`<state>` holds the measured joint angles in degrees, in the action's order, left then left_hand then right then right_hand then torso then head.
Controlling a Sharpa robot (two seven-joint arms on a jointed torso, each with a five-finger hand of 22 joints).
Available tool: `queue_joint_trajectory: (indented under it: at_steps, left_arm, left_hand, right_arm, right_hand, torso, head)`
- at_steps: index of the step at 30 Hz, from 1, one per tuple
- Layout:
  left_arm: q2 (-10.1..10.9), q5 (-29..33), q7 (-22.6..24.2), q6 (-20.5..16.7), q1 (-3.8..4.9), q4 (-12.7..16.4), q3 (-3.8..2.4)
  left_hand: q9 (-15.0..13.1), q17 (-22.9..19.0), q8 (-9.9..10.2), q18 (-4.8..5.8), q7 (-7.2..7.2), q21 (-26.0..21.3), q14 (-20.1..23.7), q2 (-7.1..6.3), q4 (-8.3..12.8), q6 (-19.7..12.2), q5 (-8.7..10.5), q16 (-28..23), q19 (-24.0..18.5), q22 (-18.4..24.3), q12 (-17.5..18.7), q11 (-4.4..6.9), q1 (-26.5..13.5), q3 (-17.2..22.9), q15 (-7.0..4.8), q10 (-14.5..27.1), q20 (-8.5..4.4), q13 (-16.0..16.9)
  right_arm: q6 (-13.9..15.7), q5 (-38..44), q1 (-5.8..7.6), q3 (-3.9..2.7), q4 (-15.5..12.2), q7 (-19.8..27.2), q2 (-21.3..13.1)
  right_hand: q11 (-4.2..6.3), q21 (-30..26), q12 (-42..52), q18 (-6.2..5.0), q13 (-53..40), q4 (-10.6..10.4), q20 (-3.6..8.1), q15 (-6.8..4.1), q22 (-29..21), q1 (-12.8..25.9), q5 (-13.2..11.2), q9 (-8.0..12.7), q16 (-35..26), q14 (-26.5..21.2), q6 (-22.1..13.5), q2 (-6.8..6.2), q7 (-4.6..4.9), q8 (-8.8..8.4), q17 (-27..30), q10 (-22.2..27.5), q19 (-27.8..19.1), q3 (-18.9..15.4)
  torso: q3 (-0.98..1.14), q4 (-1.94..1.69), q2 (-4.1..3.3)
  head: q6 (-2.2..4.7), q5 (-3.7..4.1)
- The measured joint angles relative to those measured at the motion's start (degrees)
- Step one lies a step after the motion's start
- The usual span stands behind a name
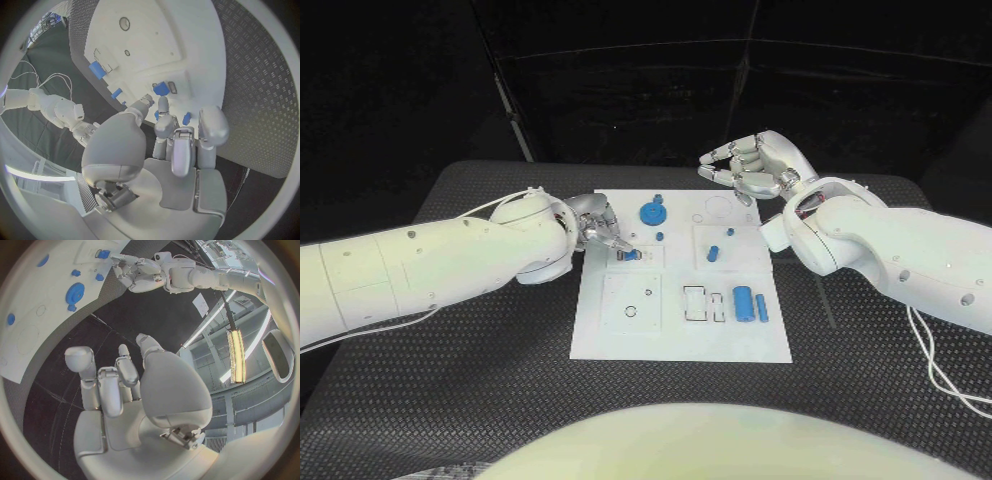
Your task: Assemble the parts on the task board
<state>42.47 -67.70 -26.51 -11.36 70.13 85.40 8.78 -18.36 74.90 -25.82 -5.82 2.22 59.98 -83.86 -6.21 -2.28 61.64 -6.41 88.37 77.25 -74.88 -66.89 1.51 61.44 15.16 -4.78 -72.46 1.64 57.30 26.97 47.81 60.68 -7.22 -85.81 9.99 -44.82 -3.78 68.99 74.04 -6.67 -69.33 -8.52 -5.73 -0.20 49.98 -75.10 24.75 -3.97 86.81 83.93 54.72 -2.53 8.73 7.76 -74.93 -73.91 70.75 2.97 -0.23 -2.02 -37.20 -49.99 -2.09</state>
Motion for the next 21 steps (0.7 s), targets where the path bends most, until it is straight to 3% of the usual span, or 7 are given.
queue_joint_trajectory:
  at_steps: [4, 7, 10, 14, 18, 21]
  left_arm:
    - [2.30, 1.11, 3.03, -2.01, -0.05, 0.97, -0.02]
    - [3.98, 2.15, 6.42, -3.71, -0.12, 1.84, -0.02]
    - [5.50, 3.09, 10.25, -5.50, -0.28, 2.67, -0.02]
    - [6.52, 3.75, 14.84, -7.65, -0.84, 3.73, -0.02]
    - [6.82, 3.36, 18.21, -9.17, -1.99, 4.55, -0.02]
    - [6.79, 1.78, 19.66, -9.88, -2.87, 4.67, 0.00]
  left_hand:
    - [0.81, -0.43, 1.43, -3.07, 1.58, -17.88, 0.76, 0.38, 0.31, -3.09, 0.00, -8.87, -8.46, 7.33, 11.33, -1.44, 4.51, -2.01, 1.58, 10.81, 1.17, -13.48]
    - [1.78, -9.97, 2.72, -3.96, 3.10, -27.81, 7.29, 0.41, 0.95, -5.07, 0.00, -19.05, -13.08, 12.75, 17.35, -2.71, 7.98, -2.76, 2.79, 15.69, 2.28, -18.94]
    - [2.89, -18.92, 4.12, -3.96, 4.11, -31.93, 12.77, 0.11, 1.31, -7.20, 0.00, -27.78, -14.42, 15.75, 22.24, -3.96, 10.78, -3.36, 4.02, 17.95, 3.56, -23.27]
    - [4.77, -26.85, 6.29, -3.96, 5.11, -35.69, 17.29, -0.68, 1.09, -9.48, 0.00, -35.22, -15.09, 18.94, 26.28, -5.10, 12.69, -4.63, 5.04, 19.07, 4.44, -27.92]
    - [6.26, -29.76, 7.84, -3.96, 5.67, -37.51, 18.54, -0.99, 0.87, -10.66, 0.00, -37.39, -14.73, 20.70, 27.06, -5.39, 13.61, -5.50, 5.39, 19.35, 4.80, -30.15]
    - [6.94, -29.25, 8.45, -3.95, 6.07, -37.84, 18.33, -1.31, 0.61, -11.06, 0.00, -36.58, -14.32, 21.34, 27.06, -5.39, 13.94, -6.41, 5.53, 19.34, 5.22, -30.84]
  right_arm:
    - [-0.02, 0.00, 0.00, 0.01, 0.02, 0.00, -0.11]
    - [-0.11, 0.00, 0.00, 0.01, 0.08, -0.03, -0.20]
    - [-0.20, 0.01, 0.00, 0.01, 0.14, -0.08, -0.21]
    - [-0.34, 0.05, 0.00, 0.01, 0.24, -0.13, -0.21]
    - [-0.45, 0.09, -0.01, 0.02, 0.34, -0.19, -0.21]
    - [-0.53, 0.12, -0.01, 0.02, 0.38, -0.24, -0.21]
  right_hand:
    - [0.00, 0.00, 0.00, -0.01, 0.12, 0.00, 0.00, 0.00, -0.11, -0.71, 0.00, 0.00, 0.00, 0.00, 0.00, 0.05, 0.00, 0.00, 0.00, 0.00, 0.00, 0.00]
    - [0.00, 0.00, 0.00, 0.00, 0.19, 0.17, 0.00, 0.00, -0.14, -0.98, 0.00, 0.00, 0.00, 0.00, 0.00, -0.08, 0.00, 0.00, 0.01, 0.00, 0.00, 0.17]
    - [0.00, 0.00, 0.00, 0.00, 0.25, 0.17, 0.00, 0.00, -0.16, -1.24, 0.00, 0.00, 0.00, 0.00, 0.00, -0.35, 0.00, 0.00, 0.01, 0.00, 0.00, 0.17]
    - [0.00, 0.00, 0.00, 0.00, 0.24, 0.33, 0.00, 0.00, -0.16, -1.47, 0.00, 0.00, 0.00, 0.00, 0.00, -0.12, 0.00, 0.00, 0.01, 0.00, 0.00, 0.33]
    - [0.00, 0.00, 0.00, 0.00, 0.24, 0.33, 0.00, 0.00, -0.22, -1.47, 0.00, 0.00, 0.00, 0.00, 0.00, -0.12, 0.00, 0.00, 0.01, 0.00, 0.00, 0.33]
    - [0.00, 0.00, 0.00, 0.00, 0.24, 0.33, 0.00, 0.00, -0.21, -1.47, 0.00, 0.00, 0.00, 0.00, 0.00, -0.12, 0.00, 0.00, 0.01, 0.00, 0.00, 0.33]
  torso:
    - [0.00, 0.00, 0.00]
    - [0.00, 0.00, 0.02]
    - [0.00, 0.00, 0.02]
    - [0.01, 0.00, 0.03]
    - [0.00, 0.00, 0.02]
    - [0.01, 0.00, 0.02]
  head:
    - [0.00, 0.10]
    - [0.00, 0.15]
    - [0.00, 0.16]
    - [0.00, 0.12]
    - [0.00, 0.05]
    - [0.00, -0.04]
